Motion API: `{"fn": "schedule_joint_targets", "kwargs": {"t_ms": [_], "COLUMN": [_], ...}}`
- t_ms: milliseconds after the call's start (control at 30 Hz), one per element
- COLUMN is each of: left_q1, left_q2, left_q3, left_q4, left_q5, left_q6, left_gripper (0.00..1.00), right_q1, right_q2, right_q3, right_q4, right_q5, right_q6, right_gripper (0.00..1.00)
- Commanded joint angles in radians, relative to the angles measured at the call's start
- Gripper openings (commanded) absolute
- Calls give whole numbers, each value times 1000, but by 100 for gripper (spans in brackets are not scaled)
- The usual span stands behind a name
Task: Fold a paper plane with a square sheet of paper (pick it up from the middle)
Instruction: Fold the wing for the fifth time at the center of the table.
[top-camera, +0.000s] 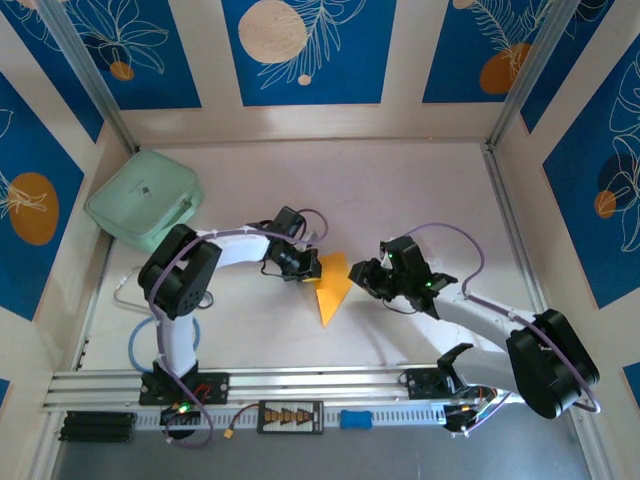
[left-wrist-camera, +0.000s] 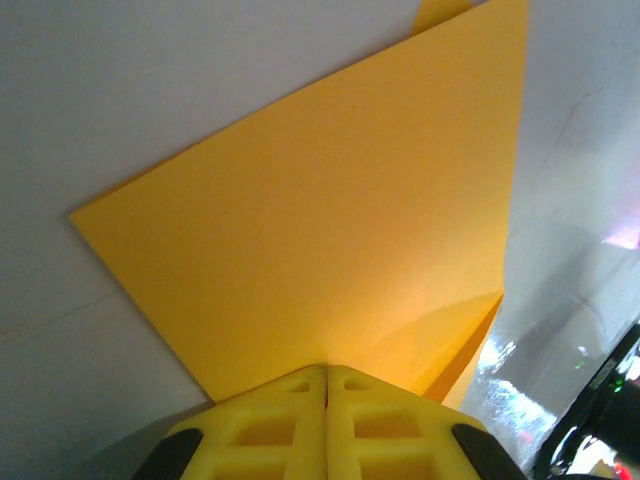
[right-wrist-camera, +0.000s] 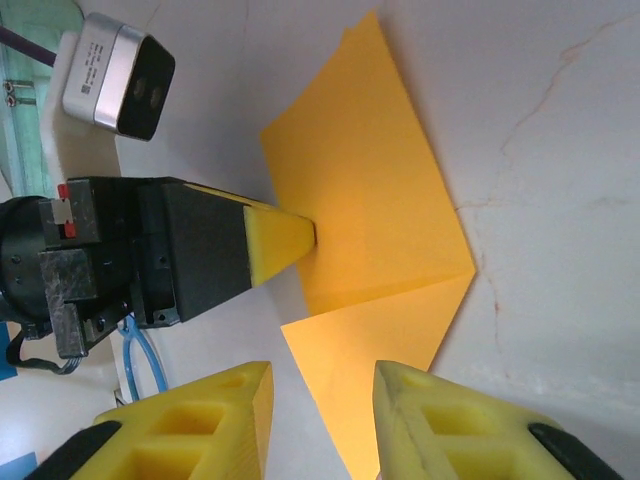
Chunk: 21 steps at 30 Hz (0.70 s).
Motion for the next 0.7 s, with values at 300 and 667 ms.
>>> {"fn": "schedule_joint_targets", "kwargs": {"t_ms": [300, 667], "left_q1": [-5, -22], "left_q2": [60, -89], "left_q3": [84, 69], "left_q4": [-120, -115], "left_q5": [121, -4], "left_q6": [224, 248], "left_gripper": [8, 10], "right_q1": [-43, -48], "right_q2": [93, 76], "right_q3": [6, -11], "right_q4": [-44, -29], "right_q5": [-139, -114], "right_q6": [-64, -57], "right_gripper": [34, 33]}}
